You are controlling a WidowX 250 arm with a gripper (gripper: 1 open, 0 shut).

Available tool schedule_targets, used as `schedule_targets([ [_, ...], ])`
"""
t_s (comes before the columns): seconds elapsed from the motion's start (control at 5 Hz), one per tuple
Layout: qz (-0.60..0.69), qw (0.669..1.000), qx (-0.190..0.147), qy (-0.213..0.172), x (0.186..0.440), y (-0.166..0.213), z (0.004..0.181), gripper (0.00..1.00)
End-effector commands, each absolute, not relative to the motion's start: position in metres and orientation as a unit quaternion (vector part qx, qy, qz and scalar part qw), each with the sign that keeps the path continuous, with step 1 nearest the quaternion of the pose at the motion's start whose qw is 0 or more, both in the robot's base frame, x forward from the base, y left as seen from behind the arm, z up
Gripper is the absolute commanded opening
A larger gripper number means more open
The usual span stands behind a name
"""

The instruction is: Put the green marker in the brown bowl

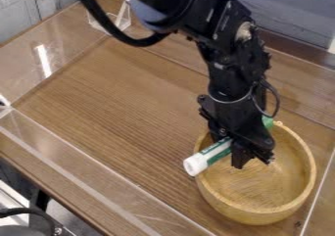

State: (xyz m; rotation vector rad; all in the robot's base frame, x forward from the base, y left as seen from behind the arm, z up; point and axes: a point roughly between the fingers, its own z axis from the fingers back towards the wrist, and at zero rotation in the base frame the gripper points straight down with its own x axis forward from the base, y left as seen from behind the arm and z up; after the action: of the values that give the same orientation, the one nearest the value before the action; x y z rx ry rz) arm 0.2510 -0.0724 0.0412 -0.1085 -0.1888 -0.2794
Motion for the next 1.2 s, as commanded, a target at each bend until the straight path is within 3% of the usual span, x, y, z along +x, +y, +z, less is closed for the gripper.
schedule_targets([
  [0.0, -0.136, 0.985, -0.055, -0.091, 0.2518, -0.0676, 0.0356, 0.0],
  [1.0, -0.138, 0.984, -0.072, -0.085, 0.2505, -0.0712, 0.0325, 0.0],
])
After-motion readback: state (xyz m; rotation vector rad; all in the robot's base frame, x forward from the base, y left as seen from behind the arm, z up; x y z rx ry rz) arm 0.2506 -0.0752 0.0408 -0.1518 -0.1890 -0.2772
